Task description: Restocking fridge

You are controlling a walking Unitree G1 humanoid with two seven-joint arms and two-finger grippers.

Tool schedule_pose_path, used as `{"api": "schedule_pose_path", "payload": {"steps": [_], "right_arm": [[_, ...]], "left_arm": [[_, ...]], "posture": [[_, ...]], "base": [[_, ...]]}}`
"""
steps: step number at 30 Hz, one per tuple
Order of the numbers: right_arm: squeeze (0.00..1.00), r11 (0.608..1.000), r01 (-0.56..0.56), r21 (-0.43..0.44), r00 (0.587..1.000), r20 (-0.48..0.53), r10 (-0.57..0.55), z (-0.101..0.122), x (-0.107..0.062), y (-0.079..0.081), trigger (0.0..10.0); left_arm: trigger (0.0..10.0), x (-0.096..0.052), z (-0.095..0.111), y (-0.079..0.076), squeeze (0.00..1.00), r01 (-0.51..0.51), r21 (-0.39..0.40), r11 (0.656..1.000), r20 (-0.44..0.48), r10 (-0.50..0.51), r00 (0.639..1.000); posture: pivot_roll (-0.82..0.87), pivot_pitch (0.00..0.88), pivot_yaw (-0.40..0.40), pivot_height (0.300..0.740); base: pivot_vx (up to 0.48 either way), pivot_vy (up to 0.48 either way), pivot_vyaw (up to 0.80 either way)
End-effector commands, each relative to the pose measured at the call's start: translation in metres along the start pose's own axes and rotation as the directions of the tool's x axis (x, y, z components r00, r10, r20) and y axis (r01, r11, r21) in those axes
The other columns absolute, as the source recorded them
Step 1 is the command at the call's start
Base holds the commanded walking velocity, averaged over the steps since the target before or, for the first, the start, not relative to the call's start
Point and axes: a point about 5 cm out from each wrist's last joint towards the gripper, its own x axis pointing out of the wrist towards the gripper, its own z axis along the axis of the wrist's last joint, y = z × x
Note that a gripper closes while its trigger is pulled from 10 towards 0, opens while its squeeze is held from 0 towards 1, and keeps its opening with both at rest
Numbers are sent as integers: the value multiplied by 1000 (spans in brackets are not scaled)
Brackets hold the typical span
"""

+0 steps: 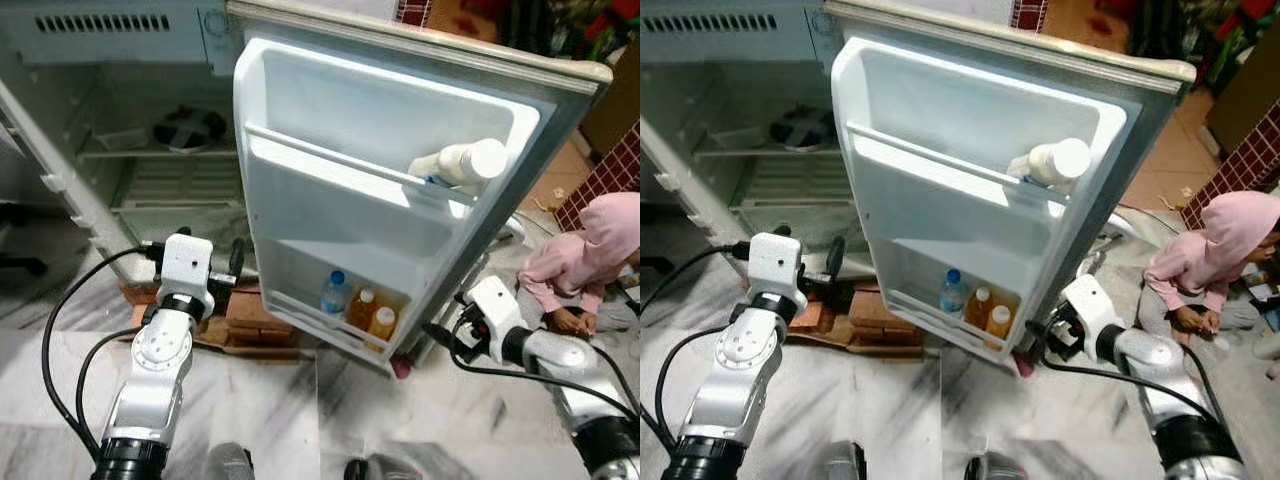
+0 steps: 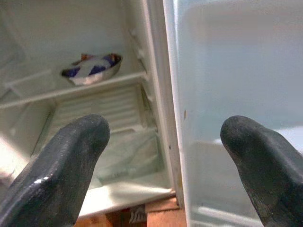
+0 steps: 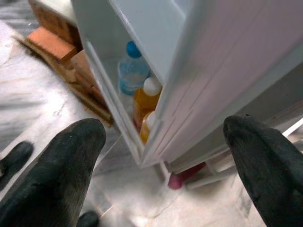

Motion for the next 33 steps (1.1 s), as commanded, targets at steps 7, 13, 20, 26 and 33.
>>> {"api": "schedule_pose_path", "payload": {"steps": [7,13,20,26,33], "right_arm": [[0,945,315,85,937,129,-324,20,0,-32,10000],[0,896,396,200,860,263,-438,45,7,-32,10000],[0,856,416,308,780,364,-509,59,11,-15,10000],[0,772,481,416,691,362,-625,61,12,-7,10000],[0,711,504,491,666,302,-682,83,31,-13,10000]], "left_arm": [[10000,-2,1,1,0,-1,8,1000,-8,1,1000],[10000,-3,-1,7,0,-50,25,998,-20,51,999],[10000,-8,-1,18,0,-158,21,987,-18,158,987],[10000,-8,-3,31,0,-250,5,968,-37,250,968],[10000,-7,-6,33,0,-280,9,960,-77,279,957]], "posture": [[83,101,-2,740],[86,103,-4,740],[96,95,-11,740],[104,99,-16,740],[112,105,-12,740]], "base": [[-204,-188,0],[0,0,0],[0,0,0],[0,0,0],[0,0,0]]}}
